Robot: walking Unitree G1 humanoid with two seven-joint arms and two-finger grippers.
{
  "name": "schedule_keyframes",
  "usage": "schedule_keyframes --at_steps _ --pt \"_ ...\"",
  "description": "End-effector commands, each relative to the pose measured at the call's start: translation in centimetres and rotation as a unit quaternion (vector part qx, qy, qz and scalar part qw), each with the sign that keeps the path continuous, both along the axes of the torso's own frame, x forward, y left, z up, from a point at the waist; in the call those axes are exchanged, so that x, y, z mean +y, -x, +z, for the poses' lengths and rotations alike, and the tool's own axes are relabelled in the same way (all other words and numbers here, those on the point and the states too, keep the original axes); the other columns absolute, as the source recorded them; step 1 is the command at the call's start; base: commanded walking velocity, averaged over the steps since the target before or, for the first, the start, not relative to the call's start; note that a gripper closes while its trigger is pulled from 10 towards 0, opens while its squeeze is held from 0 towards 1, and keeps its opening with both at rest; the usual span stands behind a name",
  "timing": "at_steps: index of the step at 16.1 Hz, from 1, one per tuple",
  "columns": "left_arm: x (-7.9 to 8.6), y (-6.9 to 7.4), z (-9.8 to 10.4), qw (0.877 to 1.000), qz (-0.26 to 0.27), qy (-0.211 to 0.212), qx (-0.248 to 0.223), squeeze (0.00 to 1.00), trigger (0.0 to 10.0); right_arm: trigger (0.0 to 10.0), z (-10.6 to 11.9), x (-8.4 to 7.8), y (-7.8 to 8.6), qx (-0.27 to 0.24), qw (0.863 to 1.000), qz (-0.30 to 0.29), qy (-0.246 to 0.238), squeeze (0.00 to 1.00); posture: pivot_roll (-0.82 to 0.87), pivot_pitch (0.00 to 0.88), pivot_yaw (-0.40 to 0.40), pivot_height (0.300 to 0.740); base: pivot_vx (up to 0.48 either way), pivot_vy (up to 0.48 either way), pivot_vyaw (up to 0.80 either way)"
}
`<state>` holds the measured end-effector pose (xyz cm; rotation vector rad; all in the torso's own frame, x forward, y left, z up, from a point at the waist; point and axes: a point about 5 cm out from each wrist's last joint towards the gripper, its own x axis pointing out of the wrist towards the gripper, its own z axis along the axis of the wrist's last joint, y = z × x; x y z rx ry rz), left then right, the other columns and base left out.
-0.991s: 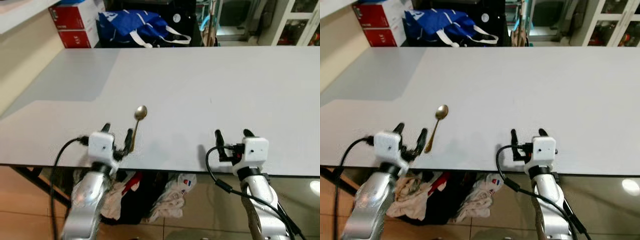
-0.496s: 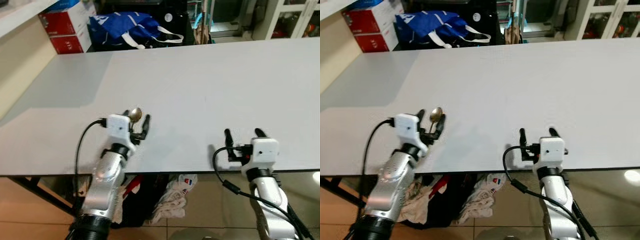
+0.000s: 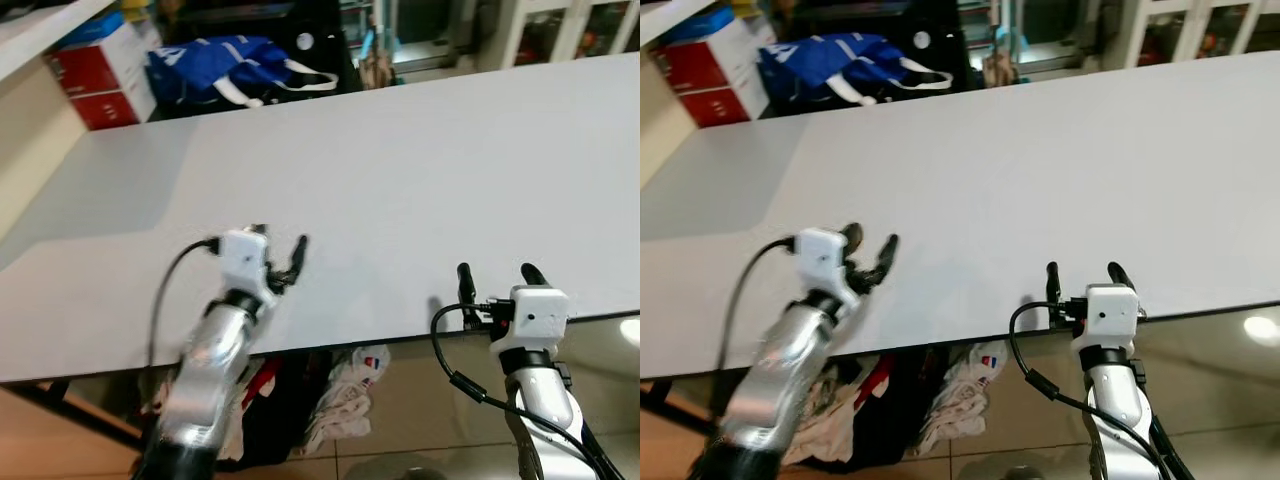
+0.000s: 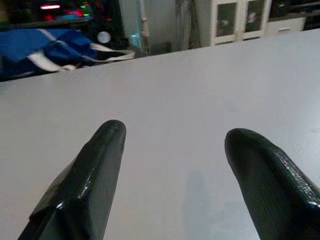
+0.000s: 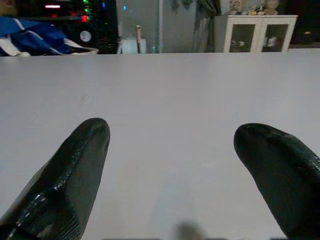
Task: Setting the table
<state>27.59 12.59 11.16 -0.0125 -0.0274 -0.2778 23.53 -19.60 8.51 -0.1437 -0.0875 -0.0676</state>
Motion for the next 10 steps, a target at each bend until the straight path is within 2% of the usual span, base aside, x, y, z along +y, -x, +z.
schedule_keyframes --at_steps 1,3,5,10 --pt "1.4 0.3 -0.1 0.999 0.030 -0.011 0.007 0.00 10.0 10.0 0.4 0.6 -0.1 -0.008 1.000 0.007 -0.005 0.00 -0.26 0.000 0.152 0.735 0.000 0.000 0.00" --pt "1.8 0.5 -0.8 0.998 0.053 0.000 0.020 0.00 10.0 10.0 0.4 0.9 -0.3 -0.007 1.000 0.019 -0.005 0.00 -0.25 0.000 0.136 0.735 0.000 0.000 0.00" --pt "1.9 0.4 -0.7 0.998 0.062 0.014 0.023 0.00 10.0 10.0 0.6 1.1 -1.0 -0.007 0.999 0.034 -0.002 0.00 -0.23 0.000 0.115 0.735 0.000 0.000 0.00" --pt "1.5 0.0 -0.6 0.998 0.058 0.009 0.024 0.00 10.0 10.0 0.9 1.2 -1.6 -0.007 0.999 0.044 0.004 0.00 -0.23 0.000 0.097 0.735 0.000 0.000 0.00"
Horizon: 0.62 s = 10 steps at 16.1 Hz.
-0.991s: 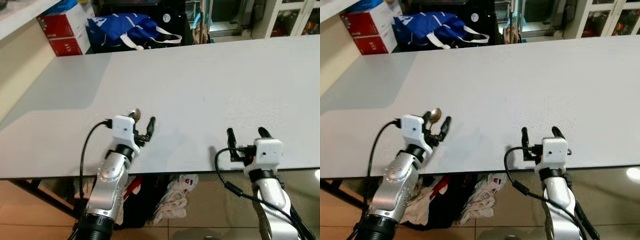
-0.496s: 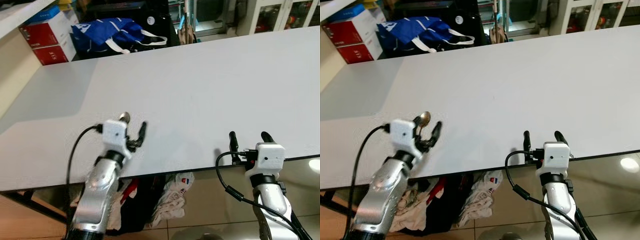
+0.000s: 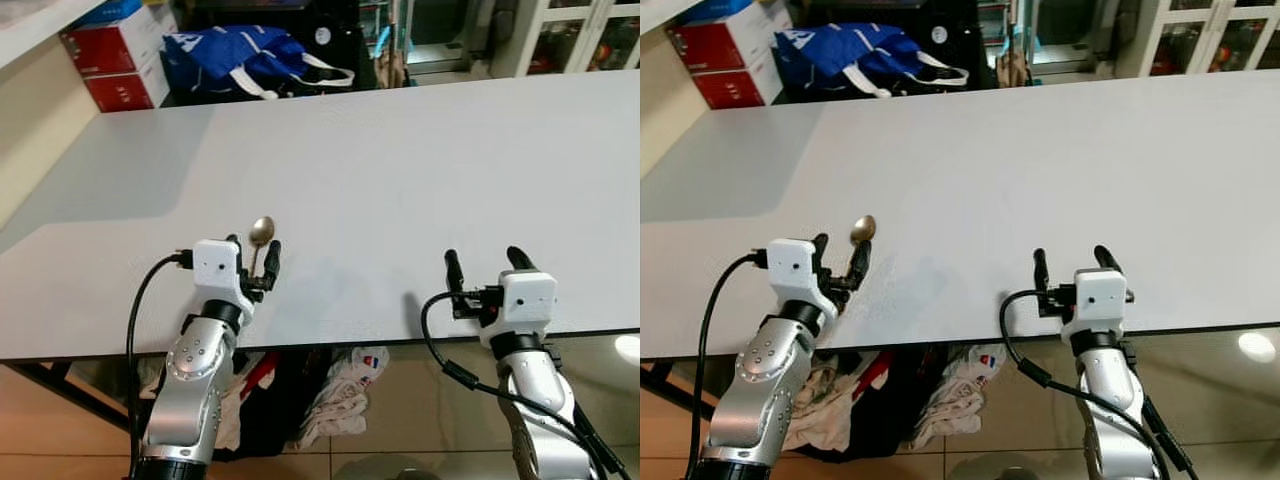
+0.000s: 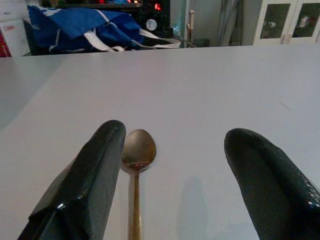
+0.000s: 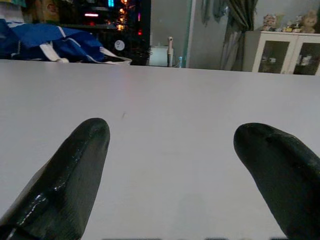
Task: Setting the table
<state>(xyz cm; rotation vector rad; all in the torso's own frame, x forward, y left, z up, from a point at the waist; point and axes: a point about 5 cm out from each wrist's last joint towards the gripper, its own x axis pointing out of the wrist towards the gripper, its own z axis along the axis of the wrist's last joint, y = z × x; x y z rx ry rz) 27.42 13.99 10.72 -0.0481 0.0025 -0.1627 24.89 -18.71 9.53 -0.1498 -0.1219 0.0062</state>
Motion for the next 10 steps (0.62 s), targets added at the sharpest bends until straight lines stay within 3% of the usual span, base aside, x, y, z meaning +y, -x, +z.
schedule_keyframes --at_steps 1,3,5,10 --pt "0.02 -0.14 -0.18 1.000 0.000 -0.001 0.011 0.00 10.0 10.0 -0.14 0.25 -0.25 0.008 1.000 0.006 -0.001 0.00 -0.23 0.000 0.100 0.735 0.000 0.000 0.00" --pt "0.06 -0.20 -0.17 0.999 0.023 0.019 0.019 0.00 10.0 10.0 -0.19 0.26 -0.22 0.011 1.000 0.008 -0.004 0.00 -0.23 0.000 0.098 0.735 0.000 0.000 0.00" --pt "0.19 -0.32 -0.15 0.995 0.054 0.070 0.035 0.00 10.0 10.0 -0.41 0.42 -0.42 0.019 1.000 0.016 -0.009 0.00 -0.22 0.000 0.091 0.735 0.000 0.000 0.00" --pt "0.27 -0.24 0.01 0.999 0.024 0.016 0.024 0.00 10.0 10.0 -0.75 0.72 -0.60 0.027 0.999 0.020 -0.017 0.00 -0.20 0.000 0.089 0.735 0.000 0.000 0.00"
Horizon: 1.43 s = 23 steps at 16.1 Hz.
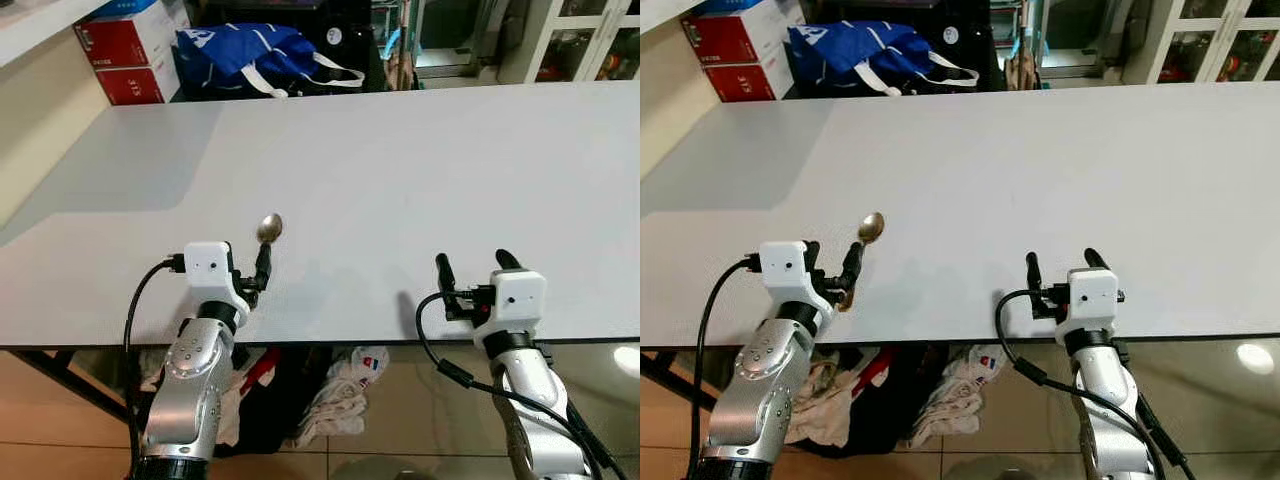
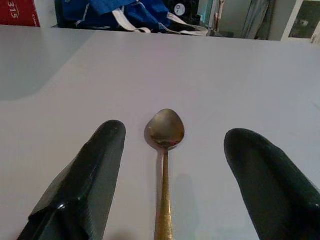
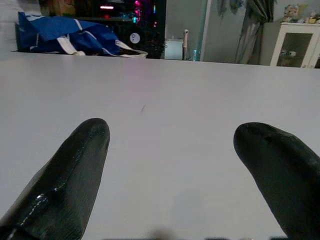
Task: Setting the table
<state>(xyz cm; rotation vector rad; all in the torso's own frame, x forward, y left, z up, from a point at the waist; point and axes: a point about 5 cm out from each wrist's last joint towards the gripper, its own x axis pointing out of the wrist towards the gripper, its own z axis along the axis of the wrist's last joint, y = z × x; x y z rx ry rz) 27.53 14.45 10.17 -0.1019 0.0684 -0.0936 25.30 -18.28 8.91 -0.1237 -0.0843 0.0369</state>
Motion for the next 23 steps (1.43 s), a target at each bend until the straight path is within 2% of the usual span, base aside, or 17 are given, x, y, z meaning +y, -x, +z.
schedule_keyframes --at_steps 1,18,23 --pt "-0.3 -0.2 0.7 1.000 -0.007 -0.003 -0.013 0.00 10.0 10.0 -0.2 0.3 -0.2 0.008 1.000 0.006 -0.005 0.00 -0.20 0.000 0.089 0.735 0.000 0.322 0.00" --pt "0.0 -0.6 0.9 1.000 -0.012 0.010 -0.006 0.00 10.0 10.0 -1.0 0.8 -0.1 0.022 1.000 0.013 -0.006 0.00 -0.19 0.000 0.096 0.735 0.000 0.479 0.00" --pt "0.1 -1.2 1.2 1.000 -0.018 0.015 -0.011 0.00 10.0 10.0 -1.1 0.7 0.0 0.024 1.000 0.011 -0.006 0.00 -0.19 0.000 0.100 0.735 0.000 0.480 0.00"
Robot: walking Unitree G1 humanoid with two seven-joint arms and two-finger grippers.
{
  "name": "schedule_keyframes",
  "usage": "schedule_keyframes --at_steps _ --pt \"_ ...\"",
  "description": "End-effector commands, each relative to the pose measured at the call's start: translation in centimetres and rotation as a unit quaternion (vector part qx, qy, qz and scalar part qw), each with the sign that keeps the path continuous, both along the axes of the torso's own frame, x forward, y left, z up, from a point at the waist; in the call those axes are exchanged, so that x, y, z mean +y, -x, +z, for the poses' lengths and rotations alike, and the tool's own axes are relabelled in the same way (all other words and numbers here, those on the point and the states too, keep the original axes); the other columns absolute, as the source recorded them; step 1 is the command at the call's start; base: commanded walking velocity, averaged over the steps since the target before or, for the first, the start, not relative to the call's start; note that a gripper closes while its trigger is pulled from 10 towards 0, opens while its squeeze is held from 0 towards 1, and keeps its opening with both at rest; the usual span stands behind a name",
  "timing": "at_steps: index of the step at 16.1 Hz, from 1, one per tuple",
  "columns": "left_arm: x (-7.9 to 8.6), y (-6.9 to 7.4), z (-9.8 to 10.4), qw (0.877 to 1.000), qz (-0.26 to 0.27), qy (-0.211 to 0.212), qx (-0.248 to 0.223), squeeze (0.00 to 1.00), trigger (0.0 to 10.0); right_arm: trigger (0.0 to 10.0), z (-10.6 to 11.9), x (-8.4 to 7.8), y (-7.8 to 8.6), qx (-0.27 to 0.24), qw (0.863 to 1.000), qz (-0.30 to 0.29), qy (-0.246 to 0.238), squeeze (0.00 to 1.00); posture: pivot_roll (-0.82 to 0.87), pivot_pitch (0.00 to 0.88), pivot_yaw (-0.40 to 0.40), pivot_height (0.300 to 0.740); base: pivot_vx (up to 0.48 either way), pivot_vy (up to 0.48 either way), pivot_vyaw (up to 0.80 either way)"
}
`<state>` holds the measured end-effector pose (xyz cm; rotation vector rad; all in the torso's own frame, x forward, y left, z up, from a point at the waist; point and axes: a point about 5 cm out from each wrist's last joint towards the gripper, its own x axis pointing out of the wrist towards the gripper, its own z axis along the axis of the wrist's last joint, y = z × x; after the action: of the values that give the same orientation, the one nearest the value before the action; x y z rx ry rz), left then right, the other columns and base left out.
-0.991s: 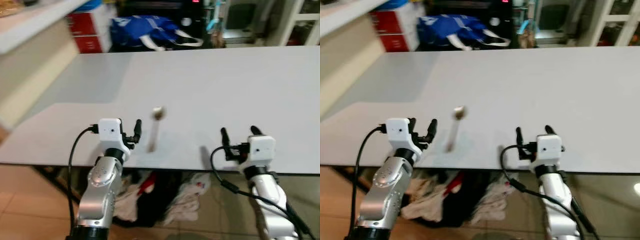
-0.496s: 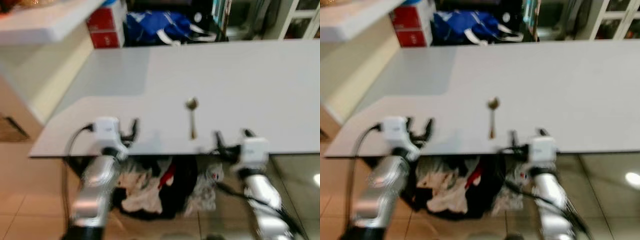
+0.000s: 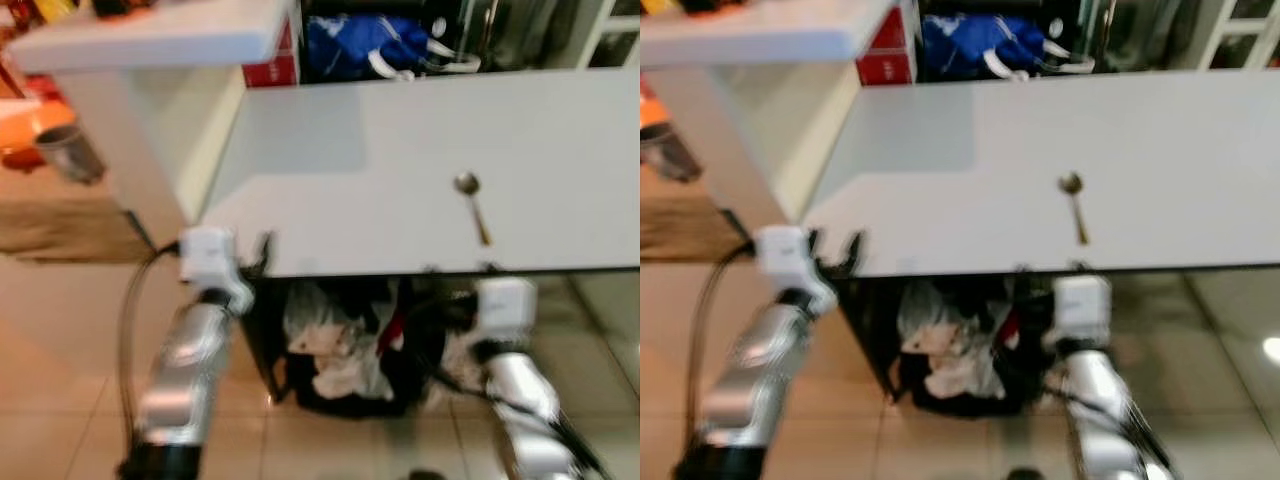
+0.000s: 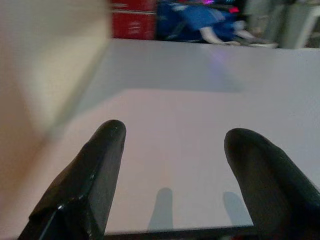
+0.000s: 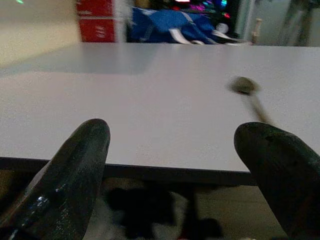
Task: Setting the table
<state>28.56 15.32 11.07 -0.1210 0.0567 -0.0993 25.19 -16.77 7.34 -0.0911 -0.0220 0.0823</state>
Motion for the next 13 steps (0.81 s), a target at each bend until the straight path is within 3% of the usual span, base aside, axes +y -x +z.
schedule_keyframes --at_steps 1,7,13 --pt "-0.9 -0.2 0.2 1.000 -0.017 0.011 -0.003 0.00 10.0 10.0 0.5 -0.8 -0.2 -0.009 1.000 -0.010 0.009 0.00 -0.19 0.000 0.101 0.735 0.000 0.480 0.00" --pt "-0.9 -0.4 0.3 1.000 -0.025 0.013 0.000 0.00 10.0 10.0 0.8 -0.7 -0.2 -0.020 1.000 -0.014 0.004 0.00 -0.18 0.000 0.102 0.735 0.000 0.480 0.00" --pt "1.5 -0.8 1.4 0.999 -0.011 -0.012 -0.032 0.00 10.0 10.0 4.6 -2.1 -1.3 -0.088 0.994 -0.056 -0.010 0.00 -0.18 0.000 0.099 0.735 0.000 0.480 0.00"
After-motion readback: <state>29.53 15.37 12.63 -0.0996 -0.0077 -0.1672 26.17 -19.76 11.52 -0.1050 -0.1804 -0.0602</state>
